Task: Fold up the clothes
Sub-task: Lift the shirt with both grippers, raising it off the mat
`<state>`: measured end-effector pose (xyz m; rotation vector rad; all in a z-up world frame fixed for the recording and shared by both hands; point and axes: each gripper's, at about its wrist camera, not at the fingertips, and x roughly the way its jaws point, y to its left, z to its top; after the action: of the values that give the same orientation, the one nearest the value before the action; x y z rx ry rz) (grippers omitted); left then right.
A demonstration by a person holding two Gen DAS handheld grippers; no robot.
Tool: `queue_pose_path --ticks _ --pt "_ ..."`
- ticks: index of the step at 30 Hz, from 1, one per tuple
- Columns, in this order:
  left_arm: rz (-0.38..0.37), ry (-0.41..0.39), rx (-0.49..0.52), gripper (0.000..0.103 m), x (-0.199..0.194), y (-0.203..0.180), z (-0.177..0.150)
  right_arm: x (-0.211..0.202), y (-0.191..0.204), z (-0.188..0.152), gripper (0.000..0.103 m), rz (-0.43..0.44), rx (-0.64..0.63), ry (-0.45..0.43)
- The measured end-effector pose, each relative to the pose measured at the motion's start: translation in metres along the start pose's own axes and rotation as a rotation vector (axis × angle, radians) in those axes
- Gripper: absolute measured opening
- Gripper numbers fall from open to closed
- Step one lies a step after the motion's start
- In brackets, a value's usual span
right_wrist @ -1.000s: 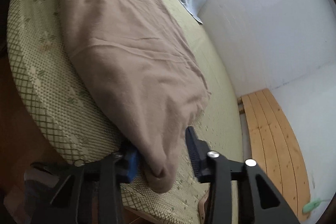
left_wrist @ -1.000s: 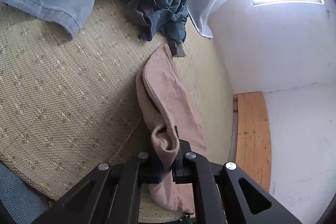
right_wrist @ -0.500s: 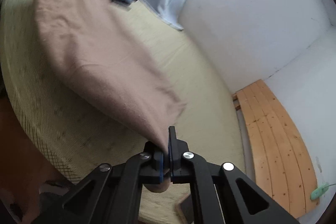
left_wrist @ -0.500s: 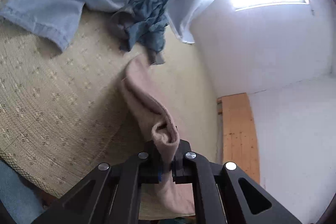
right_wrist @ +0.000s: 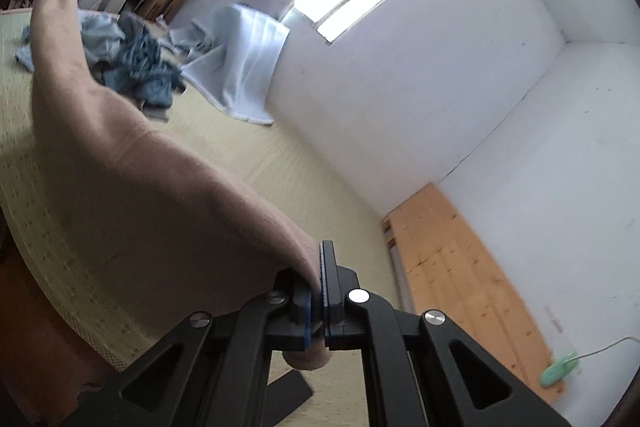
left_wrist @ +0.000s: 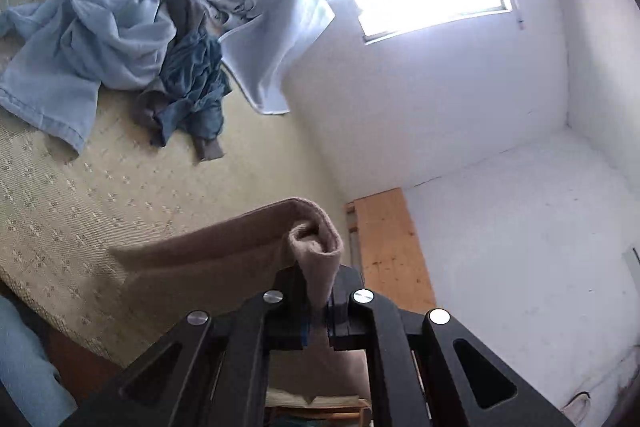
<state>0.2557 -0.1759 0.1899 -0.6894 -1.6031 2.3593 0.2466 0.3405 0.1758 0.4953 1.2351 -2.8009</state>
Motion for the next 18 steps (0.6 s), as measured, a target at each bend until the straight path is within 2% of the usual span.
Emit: queue_pose_path --ticks 4,7,11,15,18 --pt "0.03 0.009 0.003 0.004 0.004 -0.003 0.006 -0.019 -0.02 0.016 0.001 -0.006 0.037 -0.017" --pt "0.094 0.037 -0.037 0.004 0.035 0.022 0.011 0.0 -0.021 0.018 0.001 0.026 0.052 0.008" --pt "0.203 0.067 -0.088 0.004 0.091 0.066 0.017 0.064 0.001 -0.001 0.001 0.121 0.074 0.092" --pt "0.296 0.091 -0.078 0.004 0.151 0.091 0.028 0.138 0.026 -0.019 0.001 0.203 0.08 0.174" --pt "0.336 0.109 -0.054 0.004 0.188 0.104 0.038 0.187 0.039 -0.027 0.001 0.247 0.066 0.226"
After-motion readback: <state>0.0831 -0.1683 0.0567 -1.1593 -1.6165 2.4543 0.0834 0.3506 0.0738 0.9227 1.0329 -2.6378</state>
